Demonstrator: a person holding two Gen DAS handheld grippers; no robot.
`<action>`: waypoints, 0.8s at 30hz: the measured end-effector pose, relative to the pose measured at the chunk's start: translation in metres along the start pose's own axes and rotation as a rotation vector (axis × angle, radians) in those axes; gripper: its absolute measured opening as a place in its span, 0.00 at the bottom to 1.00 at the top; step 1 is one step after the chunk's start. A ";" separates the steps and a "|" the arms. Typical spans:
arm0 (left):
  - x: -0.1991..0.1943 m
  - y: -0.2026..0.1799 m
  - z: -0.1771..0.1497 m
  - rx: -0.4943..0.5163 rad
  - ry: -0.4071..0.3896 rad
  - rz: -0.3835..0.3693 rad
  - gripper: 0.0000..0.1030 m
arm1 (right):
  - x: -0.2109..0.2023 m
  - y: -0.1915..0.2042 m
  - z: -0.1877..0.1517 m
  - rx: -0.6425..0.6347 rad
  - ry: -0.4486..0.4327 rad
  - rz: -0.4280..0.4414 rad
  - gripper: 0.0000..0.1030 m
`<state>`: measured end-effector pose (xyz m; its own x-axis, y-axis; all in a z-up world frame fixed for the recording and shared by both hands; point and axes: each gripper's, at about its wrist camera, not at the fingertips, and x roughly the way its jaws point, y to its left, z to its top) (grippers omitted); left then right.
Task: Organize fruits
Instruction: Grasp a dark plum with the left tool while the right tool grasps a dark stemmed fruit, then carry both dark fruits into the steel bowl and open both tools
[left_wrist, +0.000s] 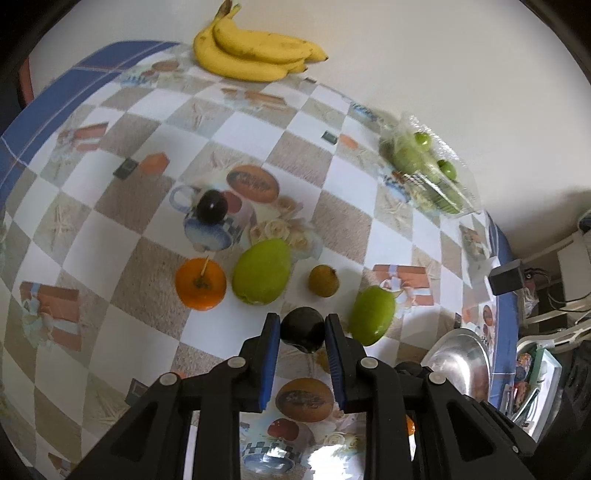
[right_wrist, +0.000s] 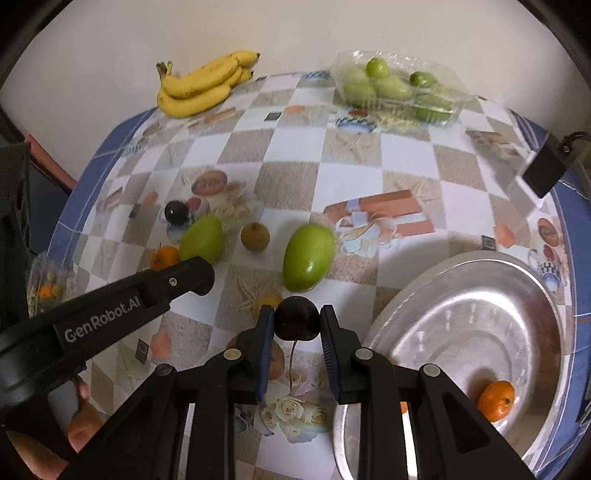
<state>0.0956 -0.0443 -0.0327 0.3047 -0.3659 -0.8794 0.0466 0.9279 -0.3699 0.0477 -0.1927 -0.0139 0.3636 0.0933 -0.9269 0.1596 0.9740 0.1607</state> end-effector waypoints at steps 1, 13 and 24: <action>-0.002 -0.002 0.000 0.007 -0.006 -0.002 0.26 | -0.002 -0.003 0.000 0.006 -0.002 -0.003 0.25; -0.009 -0.057 -0.017 0.200 -0.025 -0.012 0.26 | -0.019 -0.063 -0.005 0.186 -0.007 -0.065 0.25; 0.001 -0.124 -0.054 0.459 -0.010 -0.079 0.26 | -0.043 -0.121 -0.021 0.343 -0.038 -0.167 0.25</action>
<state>0.0384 -0.1636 -0.0041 0.2927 -0.4377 -0.8501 0.4850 0.8342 -0.2625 -0.0068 -0.3102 -0.0002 0.3391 -0.0747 -0.9378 0.5154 0.8487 0.1188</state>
